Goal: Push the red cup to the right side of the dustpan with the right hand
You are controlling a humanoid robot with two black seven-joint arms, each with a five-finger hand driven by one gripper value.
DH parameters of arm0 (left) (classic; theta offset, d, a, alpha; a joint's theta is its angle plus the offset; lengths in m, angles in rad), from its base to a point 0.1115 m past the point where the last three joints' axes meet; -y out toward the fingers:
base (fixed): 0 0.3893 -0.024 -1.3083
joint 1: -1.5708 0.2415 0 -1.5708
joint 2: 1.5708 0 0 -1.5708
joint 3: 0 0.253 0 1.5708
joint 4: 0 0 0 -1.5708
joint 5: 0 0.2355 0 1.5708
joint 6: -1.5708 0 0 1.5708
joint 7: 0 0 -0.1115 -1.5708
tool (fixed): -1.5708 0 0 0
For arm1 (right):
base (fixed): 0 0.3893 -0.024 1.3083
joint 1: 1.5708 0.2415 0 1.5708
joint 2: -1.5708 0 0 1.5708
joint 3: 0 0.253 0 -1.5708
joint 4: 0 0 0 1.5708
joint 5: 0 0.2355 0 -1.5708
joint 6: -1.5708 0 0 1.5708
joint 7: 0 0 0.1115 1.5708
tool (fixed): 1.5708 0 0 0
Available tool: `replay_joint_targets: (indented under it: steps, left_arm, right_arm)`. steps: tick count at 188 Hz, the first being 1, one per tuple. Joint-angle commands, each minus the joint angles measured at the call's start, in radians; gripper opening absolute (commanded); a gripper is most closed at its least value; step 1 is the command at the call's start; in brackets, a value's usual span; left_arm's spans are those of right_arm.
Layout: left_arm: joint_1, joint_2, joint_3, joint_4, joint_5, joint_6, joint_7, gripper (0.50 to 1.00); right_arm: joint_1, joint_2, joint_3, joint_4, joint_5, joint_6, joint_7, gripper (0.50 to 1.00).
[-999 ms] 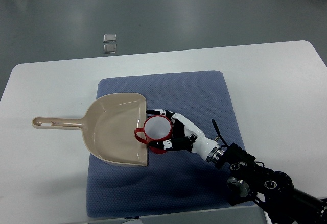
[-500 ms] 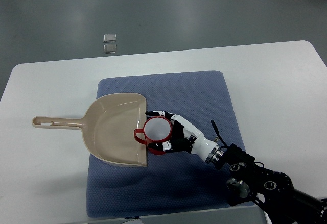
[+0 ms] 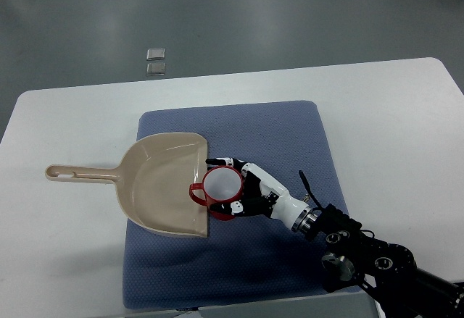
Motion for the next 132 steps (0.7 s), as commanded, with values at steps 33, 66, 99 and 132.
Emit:
replay_joint_targets:
  steps: [33, 66, 99, 132]
  left_arm:
    - [0.0, 0.0, 0.0, 0.0, 0.0, 0.0, 0.0, 1.0]
    - [0.0, 0.0, 0.0, 0.0, 0.0, 0.0, 0.0, 1.0]
    - [0.0, 0.0, 0.001, 0.0, 0.0, 0.0, 0.0, 1.0]
    - [0.0, 0.0, 0.0, 0.0, 0.0, 0.0, 0.0, 1.0]
  right_arm:
    - [-0.002, 0.0, 0.0, 0.001, -0.001, 0.002, 0.0, 0.93]
    - [-0.002, 0.0, 0.0, 0.001, -0.001, 0.002, 0.0, 0.93]
    - [-0.002, 0.0, 0.0, -0.002, -0.003, 0.002, 0.0, 0.93]
    - [-0.002, 0.0, 0.004, -0.002, -0.005, 0.002, 0.0, 0.93]
